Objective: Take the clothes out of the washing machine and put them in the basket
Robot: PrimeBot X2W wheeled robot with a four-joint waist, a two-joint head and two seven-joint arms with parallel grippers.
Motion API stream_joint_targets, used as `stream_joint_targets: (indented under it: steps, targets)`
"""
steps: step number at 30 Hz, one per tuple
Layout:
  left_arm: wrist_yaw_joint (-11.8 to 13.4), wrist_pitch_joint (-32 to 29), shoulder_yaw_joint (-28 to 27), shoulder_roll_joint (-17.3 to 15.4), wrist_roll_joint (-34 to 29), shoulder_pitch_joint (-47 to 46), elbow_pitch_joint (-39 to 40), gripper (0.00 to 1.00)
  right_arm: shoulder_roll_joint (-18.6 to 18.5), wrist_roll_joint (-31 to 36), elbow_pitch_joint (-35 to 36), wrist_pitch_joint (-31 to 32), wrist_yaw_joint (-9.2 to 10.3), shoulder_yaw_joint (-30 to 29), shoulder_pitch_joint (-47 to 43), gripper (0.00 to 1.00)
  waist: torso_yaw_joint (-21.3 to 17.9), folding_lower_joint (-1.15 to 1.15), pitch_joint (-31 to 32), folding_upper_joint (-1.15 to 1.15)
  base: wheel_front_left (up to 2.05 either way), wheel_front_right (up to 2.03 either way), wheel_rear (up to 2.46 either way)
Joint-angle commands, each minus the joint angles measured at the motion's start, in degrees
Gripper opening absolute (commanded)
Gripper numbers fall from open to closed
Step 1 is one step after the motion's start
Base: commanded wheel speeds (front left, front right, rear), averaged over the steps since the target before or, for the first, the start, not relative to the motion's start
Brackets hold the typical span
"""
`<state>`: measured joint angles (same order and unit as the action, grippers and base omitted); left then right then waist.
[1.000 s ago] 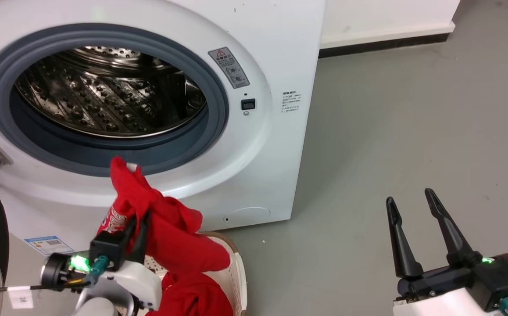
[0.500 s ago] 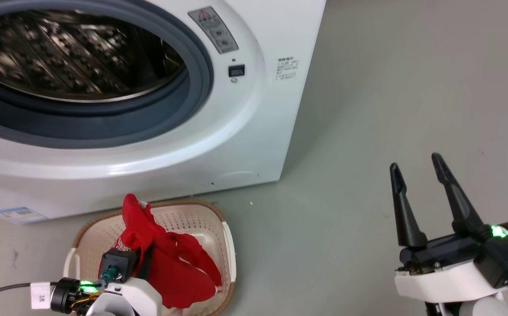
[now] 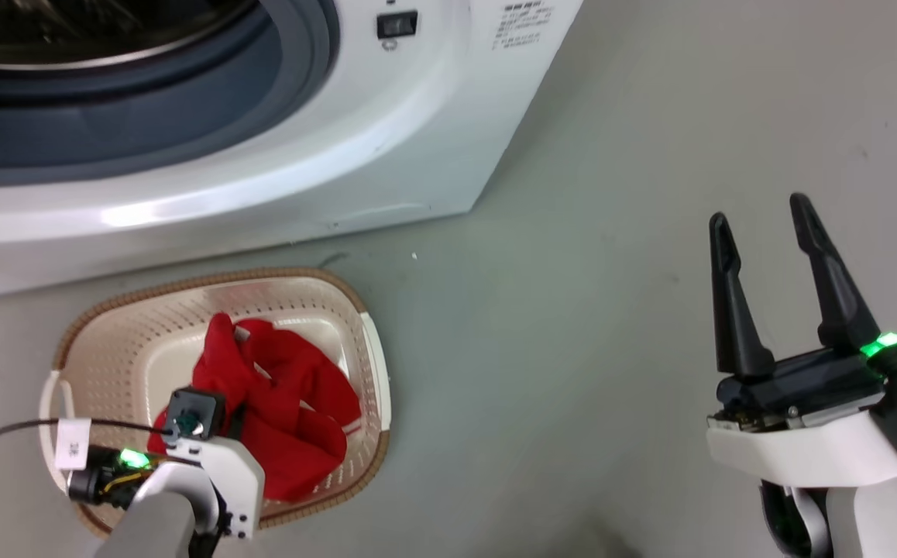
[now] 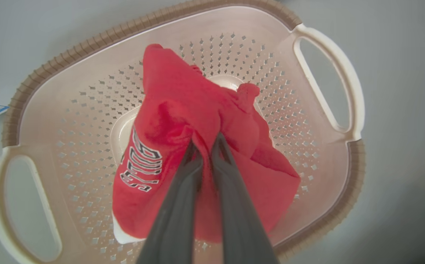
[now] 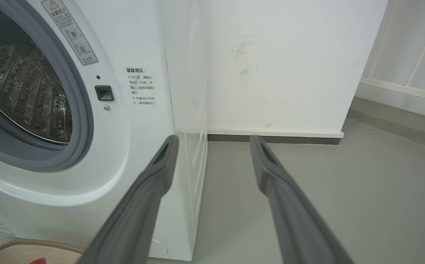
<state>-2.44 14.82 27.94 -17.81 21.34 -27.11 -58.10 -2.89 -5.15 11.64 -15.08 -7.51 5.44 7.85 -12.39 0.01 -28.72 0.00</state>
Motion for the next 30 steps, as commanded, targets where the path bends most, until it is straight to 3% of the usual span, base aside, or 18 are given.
stream_joint_targets:
  steps: [1,12,21,22,23,30]
  targets:
    - [-0.21,0.25,0.24,-0.07,-0.47,-1.85,-1.5,0.0,0.04,-0.58,0.39,-0.13,0.04,-0.11,1.47,1.0,-0.59,-0.01,-3.97,0.0,0.0,0.0,0.0]
    - [-1.23,-1.02,2.47,-1.23,-2.28,-11.69,-11.94,0.0,0.04,-1.89,1.23,-0.13,0.04,-0.95,5.15,1.0,-1.53,-0.01,-13.03,0.0,0.0,0.0,0.0]
    - [-1.01,-2.36,3.98,-1.39,-2.98,-14.41,-14.46,0.0,0.04,-2.66,1.25,-0.13,0.04,-0.65,6.37,1.0,-2.04,-0.01,-14.98,0.0,0.0,0.0,0.0]
    - [-1.02,-2.41,4.07,-1.32,-2.95,-14.42,-14.6,0.24,0.04,-2.7,1.15,-0.13,0.04,-0.75,6.4,1.0,-2.01,-0.01,-14.87,0.0,0.0,0.0,0.0]
    - [-0.92,-2.42,4.22,-1.18,-2.97,-14.42,-14.73,0.98,0.04,-2.68,1.02,-0.13,0.04,-0.84,6.36,1.0,-1.93,-0.01,-14.61,0.0,0.0,0.0,0.0]
    - [-1.11,-1.63,4.83,0.31,-2.27,-12.17,-15.19,1.0,0.04,-2.09,0.11,-0.13,0.04,-1.03,5.06,1.0,-0.94,-0.01,-10.51,0.0,0.0,0.0,0.0]
